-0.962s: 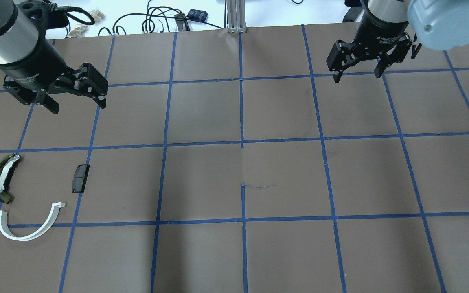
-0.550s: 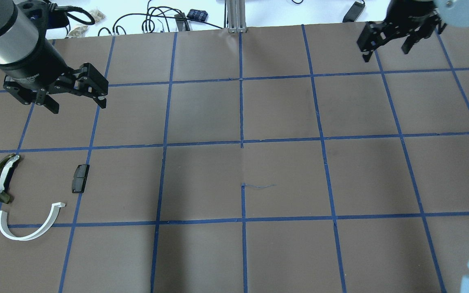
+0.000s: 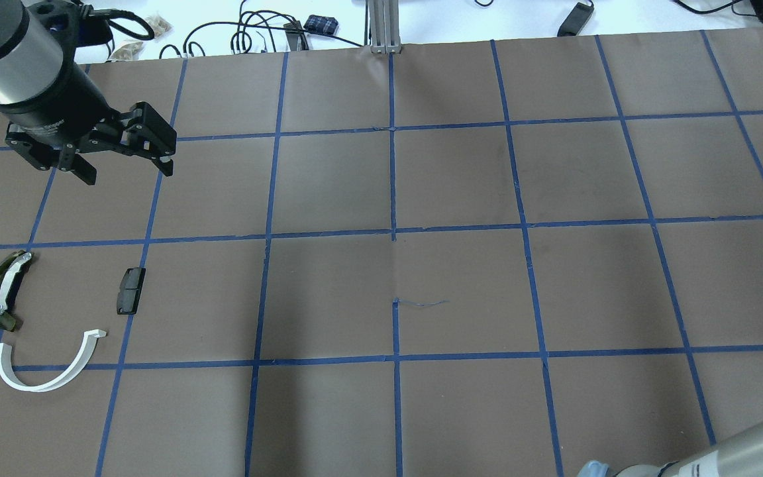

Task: Place bearing gear from tray to pile

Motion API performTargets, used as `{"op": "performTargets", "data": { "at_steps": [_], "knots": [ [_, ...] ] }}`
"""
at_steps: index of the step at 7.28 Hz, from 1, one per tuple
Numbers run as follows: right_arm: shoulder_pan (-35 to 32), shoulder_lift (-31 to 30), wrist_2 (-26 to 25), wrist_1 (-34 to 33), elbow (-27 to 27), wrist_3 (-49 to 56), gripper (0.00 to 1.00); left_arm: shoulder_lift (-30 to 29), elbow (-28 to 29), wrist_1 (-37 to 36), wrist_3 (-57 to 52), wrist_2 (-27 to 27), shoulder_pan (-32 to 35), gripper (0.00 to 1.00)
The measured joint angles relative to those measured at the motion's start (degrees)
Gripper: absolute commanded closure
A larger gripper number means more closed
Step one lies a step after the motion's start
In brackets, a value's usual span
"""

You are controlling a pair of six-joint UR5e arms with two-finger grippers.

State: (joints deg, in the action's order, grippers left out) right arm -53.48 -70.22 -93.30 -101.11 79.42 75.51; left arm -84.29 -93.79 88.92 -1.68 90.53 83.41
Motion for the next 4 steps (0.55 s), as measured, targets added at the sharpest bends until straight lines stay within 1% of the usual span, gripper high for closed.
{"op": "performTargets", "data": {
  "at_steps": [2,3,4],
  "knots": [
    [5.73,2.82,0.23,-1.39,1.17,17.98,0.00,0.00,0.00,0.02,0.01,0.00,0.00,0.00],
    [7.72,4.51,0.20,-3.62,2.21,26.47,0.00,0.00,-0.01,0.02,0.01,-0.02,0.00,0.00],
    [10.21,6.17,0.29,-7.43,3.72,34.46,0.00,0.00,-0.01,0.02,0.05,-0.04,0.00,0.00]
  ]
}}
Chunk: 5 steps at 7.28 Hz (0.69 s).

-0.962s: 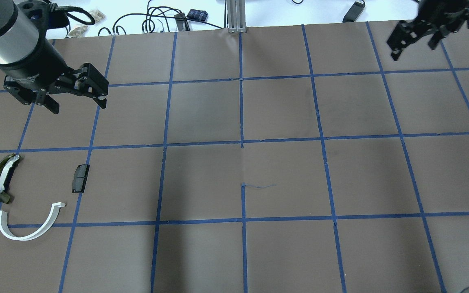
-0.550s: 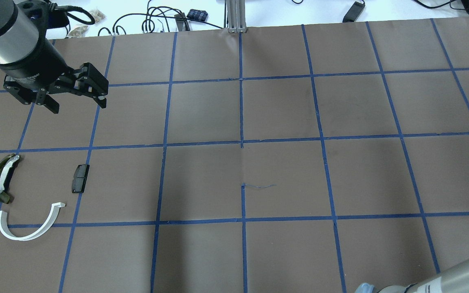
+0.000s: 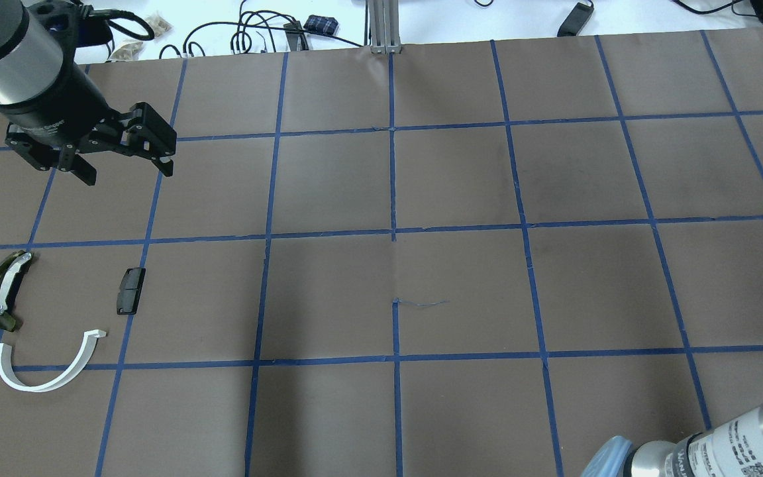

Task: Place bearing gear from tray to pile

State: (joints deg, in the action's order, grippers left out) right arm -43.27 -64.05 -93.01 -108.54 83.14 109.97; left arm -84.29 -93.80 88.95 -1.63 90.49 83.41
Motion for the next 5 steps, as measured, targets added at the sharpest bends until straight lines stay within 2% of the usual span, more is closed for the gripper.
{"op": "performTargets", "data": {
  "at_steps": [2,3,5],
  "knots": [
    [3.95,3.27,1.15,-10.74,5.04,13.50,0.00,0.00,0.02,0.00,0.11,0.03,0.00,0.00],
    [4.97,4.28,2.82,-16.06,7.75,18.82,0.05,0.00,0.01,0.00,0.11,0.03,-0.02,0.00],
    [6.09,5.19,4.77,-20.09,10.98,24.12,0.05,0.00,-0.05,0.00,0.00,0.03,-0.07,0.00]
  ]
}}
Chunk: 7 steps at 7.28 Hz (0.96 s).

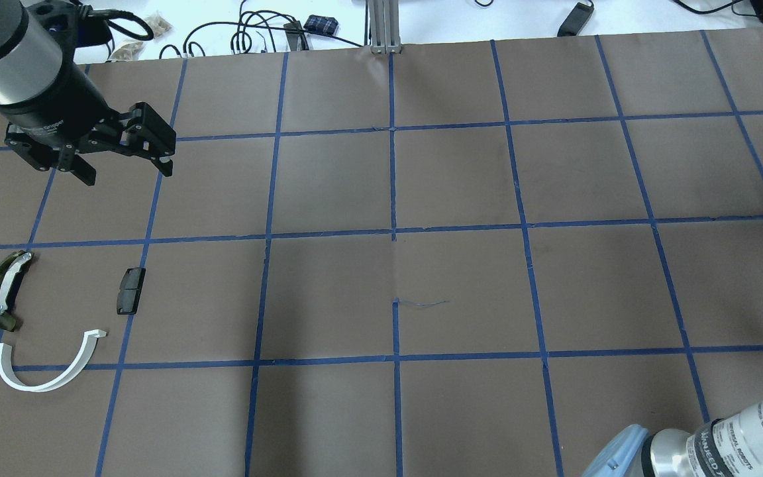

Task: Place bearing gear from tray to pile

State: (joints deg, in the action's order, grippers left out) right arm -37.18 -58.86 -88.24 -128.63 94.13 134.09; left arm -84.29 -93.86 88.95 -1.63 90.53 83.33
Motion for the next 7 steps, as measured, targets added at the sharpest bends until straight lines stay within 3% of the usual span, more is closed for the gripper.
{"op": "performTargets", "data": {
  "at_steps": [2,6,7],
  "knots": [
    [1.81,1.25,0.38,-1.95,0.92,2.93,0.09,0.00,-0.01,0.00,-0.04,-0.06,-0.04,0.00],
    [2.96,2.08,0.30,-2.97,1.05,3.05,0.44,0.03,-0.01,0.00,-0.04,-0.09,-0.10,0.00],
    [2.98,2.07,0.27,-2.96,1.08,3.06,0.47,0.02,-0.01,0.00,-0.05,-0.09,-0.10,0.00]
  ]
}}
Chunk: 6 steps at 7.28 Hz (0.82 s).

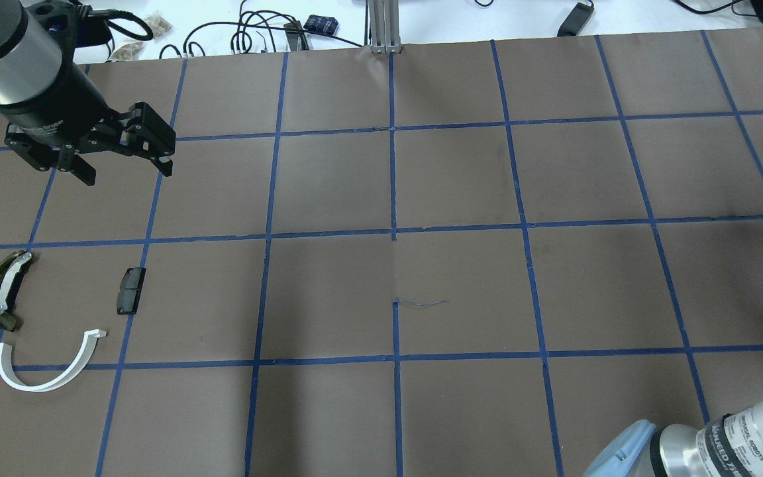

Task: Place bearing gear from tray to pile

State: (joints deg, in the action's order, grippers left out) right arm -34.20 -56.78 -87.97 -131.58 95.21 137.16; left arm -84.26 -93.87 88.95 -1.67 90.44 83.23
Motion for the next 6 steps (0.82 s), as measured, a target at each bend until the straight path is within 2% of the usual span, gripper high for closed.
{"op": "performTargets", "data": {
  "at_steps": [3,4,6],
  "knots": [
    [0.01,-0.20,-0.04,0.16,0.45,-0.03,0.91,-0.02,0.00,0.00,0.00,0.00,0.05,0.00],
    [0.01,-0.37,-0.02,0.25,0.44,-0.13,1.00,-0.03,0.00,0.00,0.00,0.02,0.08,0.00],
    [-0.26,-1.32,-0.03,0.53,0.39,-1.41,1.00,-0.03,0.00,0.00,0.00,0.02,0.08,0.00]
  ]
}}
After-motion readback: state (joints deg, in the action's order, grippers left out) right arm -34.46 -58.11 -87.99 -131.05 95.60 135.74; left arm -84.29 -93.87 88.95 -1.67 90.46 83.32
